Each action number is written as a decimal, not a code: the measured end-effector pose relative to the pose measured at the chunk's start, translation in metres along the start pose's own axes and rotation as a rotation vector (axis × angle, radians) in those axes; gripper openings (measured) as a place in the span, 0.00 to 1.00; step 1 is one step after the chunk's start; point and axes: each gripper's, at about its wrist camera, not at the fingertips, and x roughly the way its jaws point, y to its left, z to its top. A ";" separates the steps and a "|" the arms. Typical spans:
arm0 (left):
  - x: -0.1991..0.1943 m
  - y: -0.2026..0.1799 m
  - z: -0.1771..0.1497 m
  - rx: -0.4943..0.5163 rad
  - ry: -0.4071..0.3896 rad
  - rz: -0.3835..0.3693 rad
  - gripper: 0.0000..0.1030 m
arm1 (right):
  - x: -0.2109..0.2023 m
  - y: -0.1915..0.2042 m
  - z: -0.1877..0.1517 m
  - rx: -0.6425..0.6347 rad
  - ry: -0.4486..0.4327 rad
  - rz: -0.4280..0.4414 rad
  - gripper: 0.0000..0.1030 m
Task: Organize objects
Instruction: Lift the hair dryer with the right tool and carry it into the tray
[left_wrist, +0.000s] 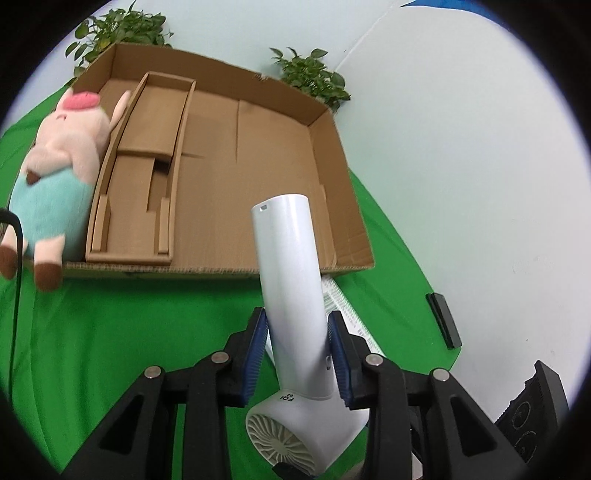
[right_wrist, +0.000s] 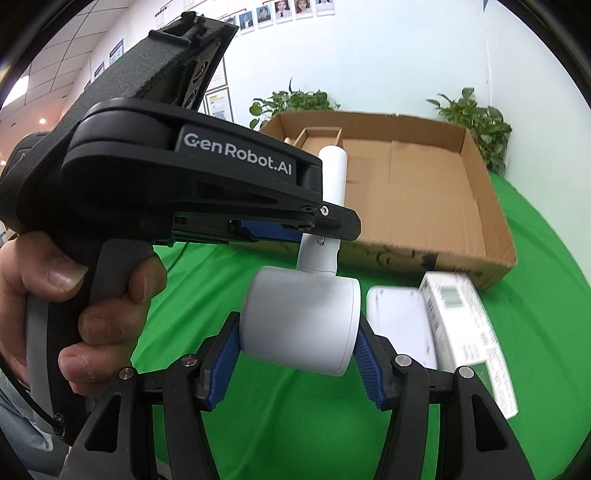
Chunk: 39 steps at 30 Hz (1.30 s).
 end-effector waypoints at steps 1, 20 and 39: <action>-0.001 -0.001 0.004 0.005 -0.005 -0.004 0.31 | 0.000 -0.001 0.004 0.000 -0.005 -0.003 0.54; 0.038 -0.011 0.110 0.126 0.013 0.044 0.30 | 0.052 -0.067 0.106 0.113 0.023 0.061 0.53; 0.109 0.025 0.116 0.163 0.094 0.218 0.30 | 0.158 -0.111 0.111 0.269 0.162 0.163 0.51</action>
